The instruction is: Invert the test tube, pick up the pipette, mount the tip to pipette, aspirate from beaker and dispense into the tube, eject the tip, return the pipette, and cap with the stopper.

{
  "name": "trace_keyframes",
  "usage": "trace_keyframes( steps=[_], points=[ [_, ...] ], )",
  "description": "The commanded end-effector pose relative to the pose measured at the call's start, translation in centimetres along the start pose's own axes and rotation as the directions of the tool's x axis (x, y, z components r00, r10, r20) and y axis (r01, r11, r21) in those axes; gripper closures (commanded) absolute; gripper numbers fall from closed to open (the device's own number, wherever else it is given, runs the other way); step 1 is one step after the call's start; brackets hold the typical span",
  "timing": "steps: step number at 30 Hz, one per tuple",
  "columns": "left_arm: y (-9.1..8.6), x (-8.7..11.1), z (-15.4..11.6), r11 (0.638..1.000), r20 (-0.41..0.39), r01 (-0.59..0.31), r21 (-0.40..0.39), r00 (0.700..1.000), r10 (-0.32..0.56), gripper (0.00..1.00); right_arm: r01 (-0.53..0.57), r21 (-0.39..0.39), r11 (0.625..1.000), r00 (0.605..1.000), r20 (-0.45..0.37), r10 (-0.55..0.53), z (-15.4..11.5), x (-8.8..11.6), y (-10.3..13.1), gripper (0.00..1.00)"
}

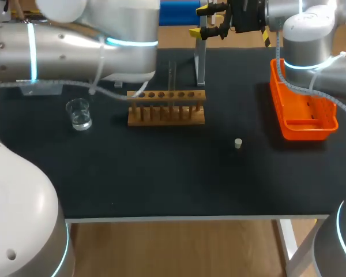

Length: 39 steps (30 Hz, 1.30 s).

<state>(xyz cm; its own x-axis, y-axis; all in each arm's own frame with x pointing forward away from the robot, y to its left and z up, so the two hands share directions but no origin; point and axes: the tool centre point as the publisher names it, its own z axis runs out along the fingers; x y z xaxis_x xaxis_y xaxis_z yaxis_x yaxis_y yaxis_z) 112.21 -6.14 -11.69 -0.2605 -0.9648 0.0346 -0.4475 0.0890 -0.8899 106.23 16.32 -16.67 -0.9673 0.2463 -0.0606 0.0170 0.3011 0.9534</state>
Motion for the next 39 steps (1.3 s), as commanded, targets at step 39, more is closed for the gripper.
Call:
trace_keyframes(
  steps=[39],
  points=[
    [6.5, 6.0, -8.1, 0.828, -0.821, -0.426, 0.366, 0.271, 0.503, 0.0, -0.001, 0.003, 1.0, 1.0, -0.003, 0.001, -0.1, 0.0, 0.0, 0.0]
  ],
)
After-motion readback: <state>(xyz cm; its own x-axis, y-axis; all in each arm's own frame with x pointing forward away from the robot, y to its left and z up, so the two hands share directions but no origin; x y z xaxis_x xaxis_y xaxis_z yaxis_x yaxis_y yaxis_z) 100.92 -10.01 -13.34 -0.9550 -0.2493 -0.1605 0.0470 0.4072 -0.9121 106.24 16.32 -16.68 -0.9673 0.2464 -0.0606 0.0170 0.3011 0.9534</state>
